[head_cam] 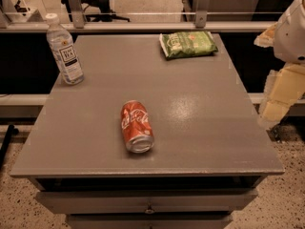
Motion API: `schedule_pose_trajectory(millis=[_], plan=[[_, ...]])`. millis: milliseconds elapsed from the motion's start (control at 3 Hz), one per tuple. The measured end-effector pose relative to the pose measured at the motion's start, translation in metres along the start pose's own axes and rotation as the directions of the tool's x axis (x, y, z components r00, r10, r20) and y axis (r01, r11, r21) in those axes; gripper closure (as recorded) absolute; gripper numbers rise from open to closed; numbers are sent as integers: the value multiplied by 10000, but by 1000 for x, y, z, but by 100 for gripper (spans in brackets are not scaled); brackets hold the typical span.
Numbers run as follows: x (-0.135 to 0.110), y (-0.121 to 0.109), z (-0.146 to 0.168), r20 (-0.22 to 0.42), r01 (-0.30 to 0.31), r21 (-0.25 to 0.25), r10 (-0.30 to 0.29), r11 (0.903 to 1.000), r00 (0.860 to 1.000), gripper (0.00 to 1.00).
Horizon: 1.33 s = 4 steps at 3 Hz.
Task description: Move coke can near green jalapeno chip bag
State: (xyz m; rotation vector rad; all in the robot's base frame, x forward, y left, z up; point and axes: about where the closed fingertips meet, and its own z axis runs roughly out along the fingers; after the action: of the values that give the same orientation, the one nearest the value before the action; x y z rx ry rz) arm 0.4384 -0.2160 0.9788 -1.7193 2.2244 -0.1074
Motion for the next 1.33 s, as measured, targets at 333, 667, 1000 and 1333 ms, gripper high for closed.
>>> schedule_pose_trajectory(millis=[333,667,1000,1333], plan=[[0,0,0,2,0,1,0,10000,10000,0],[-23,2,15,443,-301,-340,316,9990,9985,0],[-68,12,49,1182,-1140,-1177,1279,9865,9847,0],[-104,18,77,1470,-2217,-2041,2538,9535,9560,0]])
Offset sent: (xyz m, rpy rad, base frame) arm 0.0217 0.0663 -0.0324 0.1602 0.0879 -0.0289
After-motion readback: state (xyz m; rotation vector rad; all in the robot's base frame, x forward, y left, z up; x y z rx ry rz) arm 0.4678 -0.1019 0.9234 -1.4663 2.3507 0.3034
